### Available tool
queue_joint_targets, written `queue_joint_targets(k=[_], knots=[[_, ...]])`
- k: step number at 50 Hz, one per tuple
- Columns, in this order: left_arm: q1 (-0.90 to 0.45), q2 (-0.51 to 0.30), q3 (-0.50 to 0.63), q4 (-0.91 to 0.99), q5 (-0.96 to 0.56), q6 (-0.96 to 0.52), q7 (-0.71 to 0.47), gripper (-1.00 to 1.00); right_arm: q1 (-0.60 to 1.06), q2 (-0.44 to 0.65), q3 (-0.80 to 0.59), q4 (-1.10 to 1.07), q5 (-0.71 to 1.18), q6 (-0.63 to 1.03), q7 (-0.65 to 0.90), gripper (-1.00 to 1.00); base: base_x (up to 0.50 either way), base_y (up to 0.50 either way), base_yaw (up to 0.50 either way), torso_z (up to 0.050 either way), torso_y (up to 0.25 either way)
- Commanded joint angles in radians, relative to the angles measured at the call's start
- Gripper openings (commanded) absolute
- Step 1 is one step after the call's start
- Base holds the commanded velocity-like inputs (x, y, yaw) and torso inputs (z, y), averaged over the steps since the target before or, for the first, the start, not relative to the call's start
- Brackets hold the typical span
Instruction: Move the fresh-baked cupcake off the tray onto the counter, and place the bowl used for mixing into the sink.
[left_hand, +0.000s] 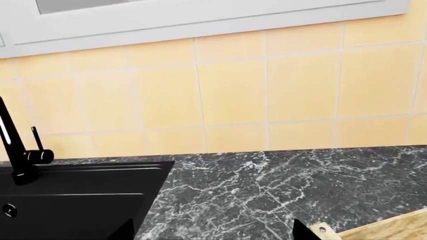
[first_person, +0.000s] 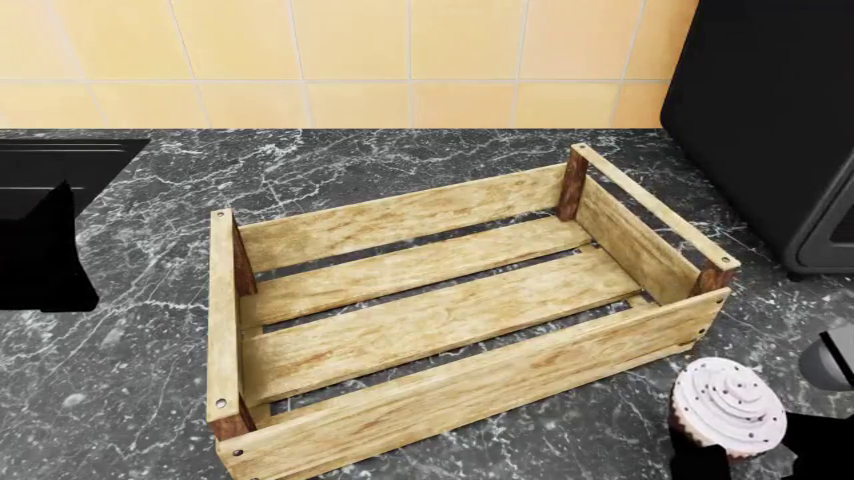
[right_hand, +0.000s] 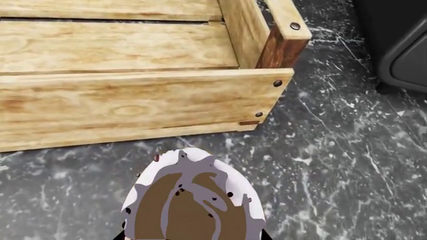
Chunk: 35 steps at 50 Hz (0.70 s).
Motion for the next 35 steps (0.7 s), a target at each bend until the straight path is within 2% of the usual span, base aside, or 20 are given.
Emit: queue_joint_targets(k=[1,14,15,35], knots=[[0.013,0.003,-0.014,0.003,-0.002,-0.002,0.001,1.00,0.008,-0.004,0.002,0.003,-0.029,0.007,-0.010,-1.00,0.00,0.00,0.00,0.000,0.000],[0.020,0.004,-0.021,0.003,-0.003,-0.002,0.002,1.00,-0.022,-0.004,-0.012,-0.002,-0.070,-0.001,-0.031,-1.00,0.00,0.00,0.00,0.000,0.001],[0.022,0.004,-0.024,0.004,-0.002,-0.004,0.003,1.00,-0.022,-0.005,-0.012,-0.003,-0.073,0.003,-0.027,1.00,0.00,0.00,0.00,0.000,0.000],[0.034,0.014,-0.026,0.004,0.012,-0.007,0.008,1.00,-0.028,0.004,0.003,0.001,-0.070,0.004,-0.028,1.00,0.00,0.00,0.00,0.000,0.000]])
